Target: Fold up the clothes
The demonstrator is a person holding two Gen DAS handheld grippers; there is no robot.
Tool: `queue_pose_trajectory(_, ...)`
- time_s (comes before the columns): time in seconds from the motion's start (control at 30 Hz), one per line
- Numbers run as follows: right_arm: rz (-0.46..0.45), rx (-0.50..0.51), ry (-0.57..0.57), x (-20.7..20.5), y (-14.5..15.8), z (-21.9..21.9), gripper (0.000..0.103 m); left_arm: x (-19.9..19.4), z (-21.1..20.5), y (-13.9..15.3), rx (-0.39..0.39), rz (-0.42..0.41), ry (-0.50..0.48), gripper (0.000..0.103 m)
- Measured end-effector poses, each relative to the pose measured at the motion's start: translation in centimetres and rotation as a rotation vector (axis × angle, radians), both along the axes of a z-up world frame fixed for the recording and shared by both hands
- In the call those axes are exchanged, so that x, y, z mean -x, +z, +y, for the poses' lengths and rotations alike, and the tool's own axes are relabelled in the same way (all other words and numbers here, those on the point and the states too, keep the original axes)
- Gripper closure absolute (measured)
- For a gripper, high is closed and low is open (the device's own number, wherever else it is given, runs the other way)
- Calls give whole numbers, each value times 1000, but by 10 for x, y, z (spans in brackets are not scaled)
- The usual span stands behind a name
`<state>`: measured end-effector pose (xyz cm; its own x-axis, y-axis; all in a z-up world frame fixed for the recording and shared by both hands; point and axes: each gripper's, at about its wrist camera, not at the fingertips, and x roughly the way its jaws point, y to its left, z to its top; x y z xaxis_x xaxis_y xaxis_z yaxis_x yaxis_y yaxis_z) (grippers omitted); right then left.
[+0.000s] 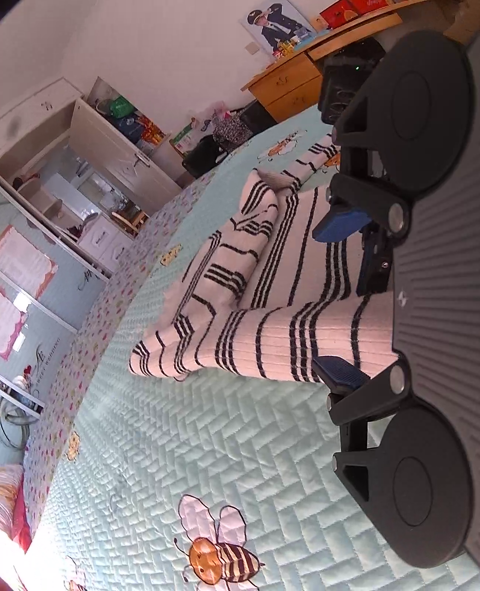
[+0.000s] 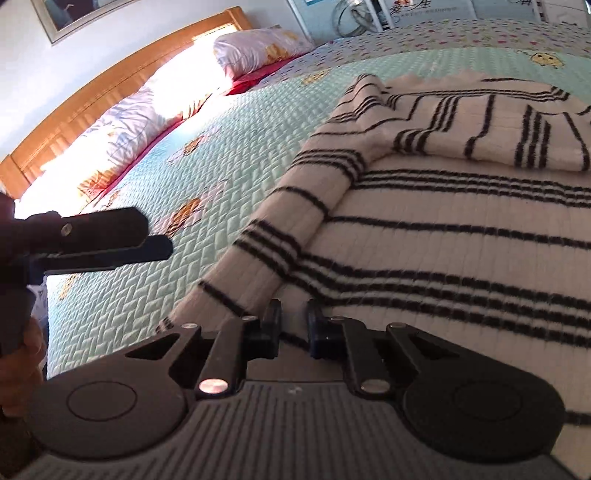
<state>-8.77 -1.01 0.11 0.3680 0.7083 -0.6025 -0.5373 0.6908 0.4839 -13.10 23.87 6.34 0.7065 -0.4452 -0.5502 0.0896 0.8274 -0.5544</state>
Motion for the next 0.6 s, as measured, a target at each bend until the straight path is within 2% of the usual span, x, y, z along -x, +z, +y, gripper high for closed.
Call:
queue_pose_trajectory(0.1, 66, -83, -16, 6, -3, -3, 85, -4, -4, -2, 30, 80, 8, 33)
queue_pose_trajectory(0.3, 173, -335, -43, 8, -12, -16, 85, -16, -28, 16, -61, 129, 2, 33)
queue_pose_trajectory(0.37, 176, -379, -38, 8, -13, -14, 85, -21, -36, 21, -95, 145, -3, 33)
queue_pose_trajectory(0.6, 140, -445, -4, 7, -14, -7, 84, -45, -81, 14, -353, 253, -72, 32)
